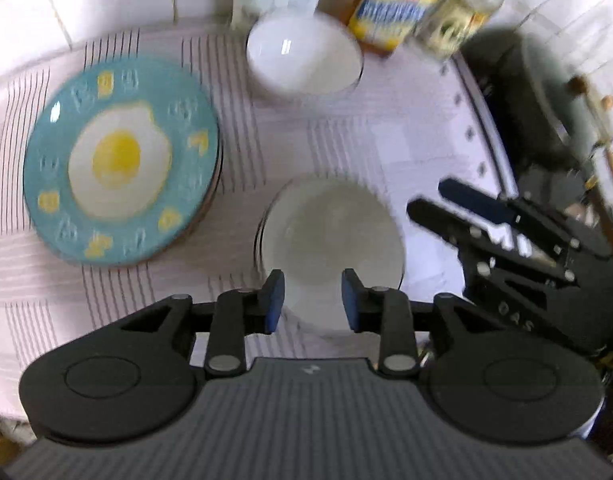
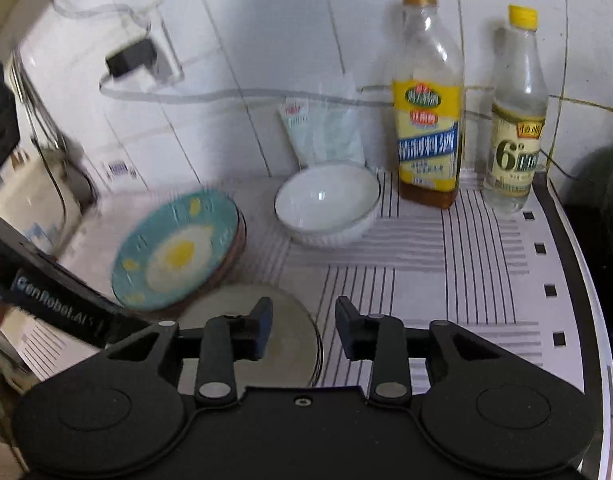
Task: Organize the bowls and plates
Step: 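Move both grippers to the white bowl by the salt bag and close on it, then carry the bowl with both grippers onto the two stacked bowls and open, then close both grippers on the rim of the three-bowl stack, then lift the bowl stack with both grippers, lower it onto the egg plate, open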
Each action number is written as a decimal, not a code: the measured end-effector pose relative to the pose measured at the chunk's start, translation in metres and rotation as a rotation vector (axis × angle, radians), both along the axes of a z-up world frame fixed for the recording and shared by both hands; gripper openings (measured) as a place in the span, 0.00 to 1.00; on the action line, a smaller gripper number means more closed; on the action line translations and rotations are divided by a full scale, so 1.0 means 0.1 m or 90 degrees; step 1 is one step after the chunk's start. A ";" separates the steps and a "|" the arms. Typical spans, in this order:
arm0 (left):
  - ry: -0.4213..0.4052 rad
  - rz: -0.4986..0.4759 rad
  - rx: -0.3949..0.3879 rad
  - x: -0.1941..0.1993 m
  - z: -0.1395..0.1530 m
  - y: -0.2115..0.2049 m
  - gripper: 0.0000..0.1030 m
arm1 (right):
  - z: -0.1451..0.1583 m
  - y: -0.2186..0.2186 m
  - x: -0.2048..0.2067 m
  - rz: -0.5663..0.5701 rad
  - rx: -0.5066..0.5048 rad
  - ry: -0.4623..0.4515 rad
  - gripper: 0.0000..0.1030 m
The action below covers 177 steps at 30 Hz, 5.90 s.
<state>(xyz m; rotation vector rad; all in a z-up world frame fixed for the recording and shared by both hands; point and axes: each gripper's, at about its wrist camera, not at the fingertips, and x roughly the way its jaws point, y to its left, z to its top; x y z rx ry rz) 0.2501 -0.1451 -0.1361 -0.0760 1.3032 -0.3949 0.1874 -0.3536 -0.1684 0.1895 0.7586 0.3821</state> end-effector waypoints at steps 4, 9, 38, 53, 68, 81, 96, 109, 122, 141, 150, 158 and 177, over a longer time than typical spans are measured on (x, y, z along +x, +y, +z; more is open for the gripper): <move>-0.045 0.015 -0.031 0.24 0.11 0.02 0.30 | 0.00 -0.04 0.22 -0.030 0.046 0.012 0.47; -0.100 0.009 -0.027 0.59 0.02 -0.02 0.30 | -0.20 -0.13 0.54 -0.086 0.098 0.055 0.47; -0.213 -0.118 0.098 1.44 -0.66 -0.40 0.36 | -0.92 -0.16 1.30 -0.255 0.220 0.170 0.45; -0.186 -0.094 0.073 1.36 -0.60 -0.37 0.16 | -0.85 -0.07 1.32 -0.230 0.161 0.167 0.15; -0.202 -0.046 0.078 0.54 0.02 -0.38 0.16 | -0.14 -0.19 0.63 -0.178 0.158 0.149 0.16; -0.230 0.021 0.044 -0.26 0.42 -0.13 0.16 | 0.29 -0.14 -0.02 -0.104 0.139 0.101 0.17; -0.158 0.048 0.076 -0.54 -0.04 -0.05 0.16 | 0.01 0.07 -0.30 -0.032 0.055 0.044 0.17; -0.055 0.044 0.102 -0.32 -0.32 -0.11 0.16 | -0.21 0.25 -0.19 -0.001 -0.044 0.048 0.16; -0.020 0.091 0.100 -0.25 -0.36 -0.09 0.16 | -0.26 0.63 -0.25 0.051 -0.267 -0.042 0.16; -0.170 0.120 -0.021 -0.88 0.13 0.10 0.26 | -0.08 0.22 -1.02 0.101 -0.079 -0.107 0.45; -0.204 0.155 -0.134 -0.92 -0.22 0.34 0.35 | -0.65 0.25 -0.98 0.105 -0.042 -0.122 0.76; -0.167 0.185 -0.160 -0.62 -0.53 0.48 0.50 | -1.09 0.54 -0.61 0.114 -0.057 -0.123 0.94; -0.125 0.162 -0.194 -0.31 -1.08 0.42 0.42 | -1.28 0.82 -0.32 0.141 -0.055 -0.153 1.00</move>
